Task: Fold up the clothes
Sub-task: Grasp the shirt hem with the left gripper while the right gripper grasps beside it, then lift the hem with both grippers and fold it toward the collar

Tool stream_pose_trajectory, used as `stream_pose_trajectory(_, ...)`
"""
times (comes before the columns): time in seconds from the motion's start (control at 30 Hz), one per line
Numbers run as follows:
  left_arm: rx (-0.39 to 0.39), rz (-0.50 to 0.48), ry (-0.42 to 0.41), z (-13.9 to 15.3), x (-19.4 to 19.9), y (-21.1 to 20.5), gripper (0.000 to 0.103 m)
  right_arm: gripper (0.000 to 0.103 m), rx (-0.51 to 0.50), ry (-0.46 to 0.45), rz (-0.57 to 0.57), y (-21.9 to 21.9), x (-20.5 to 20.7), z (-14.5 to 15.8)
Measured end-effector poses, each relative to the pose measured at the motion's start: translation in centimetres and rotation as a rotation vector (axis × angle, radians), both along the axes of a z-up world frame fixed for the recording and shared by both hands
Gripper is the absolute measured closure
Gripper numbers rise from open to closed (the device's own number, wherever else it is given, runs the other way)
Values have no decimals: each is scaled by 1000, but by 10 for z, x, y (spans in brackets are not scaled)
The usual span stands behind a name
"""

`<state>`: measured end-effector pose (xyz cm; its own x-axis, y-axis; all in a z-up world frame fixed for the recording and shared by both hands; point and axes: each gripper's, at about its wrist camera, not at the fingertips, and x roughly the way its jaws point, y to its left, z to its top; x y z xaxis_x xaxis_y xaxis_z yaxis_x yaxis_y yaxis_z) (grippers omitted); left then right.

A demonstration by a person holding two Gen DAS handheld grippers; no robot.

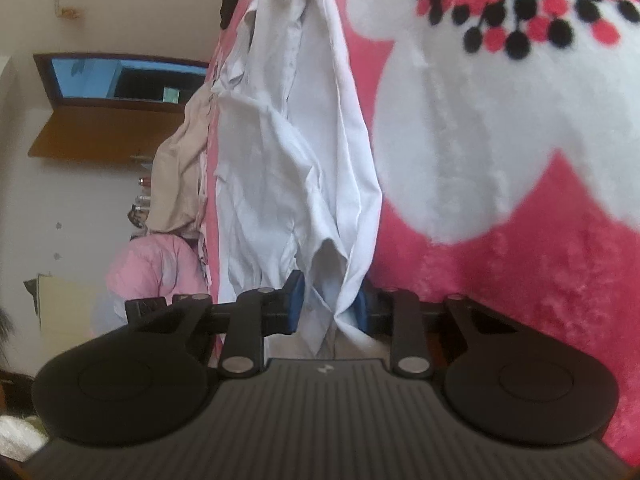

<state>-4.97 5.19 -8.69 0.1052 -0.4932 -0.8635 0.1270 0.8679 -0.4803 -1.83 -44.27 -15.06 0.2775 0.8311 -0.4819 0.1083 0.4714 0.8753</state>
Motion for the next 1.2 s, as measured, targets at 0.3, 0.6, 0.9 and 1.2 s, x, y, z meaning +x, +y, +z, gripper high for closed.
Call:
stream_pose_trajectory(0.3,65,33,-16,-1,-5,-4,86,87,-15,-14,2,3,-2,-1)
stream_pose_trajectory(0.6,15,16,-19,-4,-9,-3,69,89,5,4,-6,5,-1,-3)
stream_pose_trajectory(0.9,145,-66,-116,2,-19,-19,99,95,15,-35,8,10,-3,-3)
stream_pose_trajectory(1.2,25,-5,-140,27,-19,14,101,99,86,-119,-24,8,-7,14)
